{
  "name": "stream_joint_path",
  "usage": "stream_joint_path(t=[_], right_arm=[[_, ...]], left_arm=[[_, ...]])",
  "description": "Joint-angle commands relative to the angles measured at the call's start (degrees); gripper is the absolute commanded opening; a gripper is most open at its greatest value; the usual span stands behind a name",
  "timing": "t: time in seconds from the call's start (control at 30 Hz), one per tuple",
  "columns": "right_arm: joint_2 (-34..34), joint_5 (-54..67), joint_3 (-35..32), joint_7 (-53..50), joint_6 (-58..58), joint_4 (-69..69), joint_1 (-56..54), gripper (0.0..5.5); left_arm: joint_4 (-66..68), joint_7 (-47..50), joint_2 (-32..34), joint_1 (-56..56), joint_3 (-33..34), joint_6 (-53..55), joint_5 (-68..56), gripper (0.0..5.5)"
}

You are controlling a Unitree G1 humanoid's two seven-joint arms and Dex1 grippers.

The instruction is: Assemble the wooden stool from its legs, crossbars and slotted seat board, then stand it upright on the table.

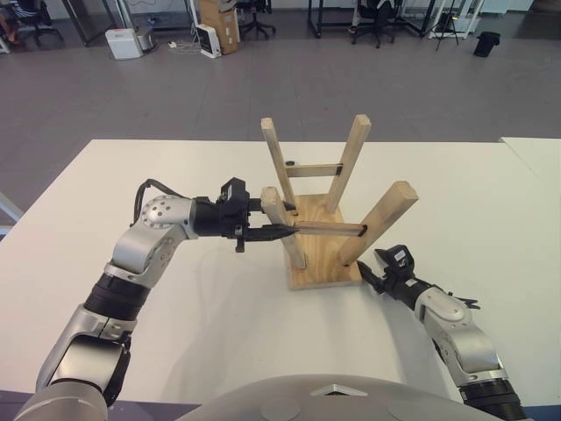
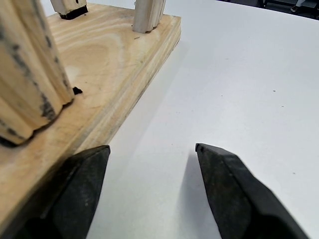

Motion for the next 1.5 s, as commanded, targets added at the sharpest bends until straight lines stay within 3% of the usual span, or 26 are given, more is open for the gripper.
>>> stream_joint_path(t=[0.03,0.27,0.3,0.6,0.7,0.8,0.93,1.07,1.27,1.33,1.5], right_arm=[[2.35,0.34,6.15,3.8,2.45,0.72,1.28,3.24],[1.22,4.72,-0.57,2.8,6.24,-0.76,-1.32,3.24],[0.55,4.52,-2.95,1.55,5.58,-0.31,-2.92,3.24],[-2.03,10.27,-23.27,-6.65,4.98,-2.28,-11.43,3.24],[-4.01,31.0,-30.61,-3.48,13.89,-14.4,-16.49,3.24],[-11.9,58.97,-36.96,-1.06,24.12,-21.24,-20.18,3.24],[-22.69,76.46,-39.81,3.6,31.93,-23.47,-17.4,3.24],[-28.32,78.03,-41.01,9.11,36.83,-25.09,-9.19,3.24],[-32.65,51.01,-31.17,12.05,30.68,-23.97,-2.75,3.24],[-31.73,44.4,-27.84,10.56,27.99,-23.07,-3.98,3.24],[-21.85,34.52,-20.87,0.65,21.6,-23.48,-11.3,3.24]], left_arm=[[2.08,4.45,2.04,12.31,-16.31,11.01,14.67,2.03],[0.74,9.23,-1.18,12.24,-12.23,17.98,5.45,2.03],[0.3,9.52,-1.36,12.46,-12.03,17.89,5.07,2.4],[1.52,11.14,-3.93,12.13,-9.08,16.17,9.49,3.98],[0.81,11.13,-4.01,13.75,-7.89,15.62,10.57,4.44],[0.83,11.76,-4.68,14.6,-7.78,15.29,11.52,4.97],[1.46,12.73,-7.0,14.74,-6.53,15.43,10.19,5.38],[4.58,12.97,-8.5,12.5,-5.61,14.68,11.48,5.38],[11.57,14.13,-12.7,7.27,-3.81,11.93,14.66,5.38],[12.3,13.99,-13.7,7.09,-3.79,11.29,15.48,5.38],[12.18,14.05,-15.27,7.97,-3.4,10.8,16.63,5.38]])
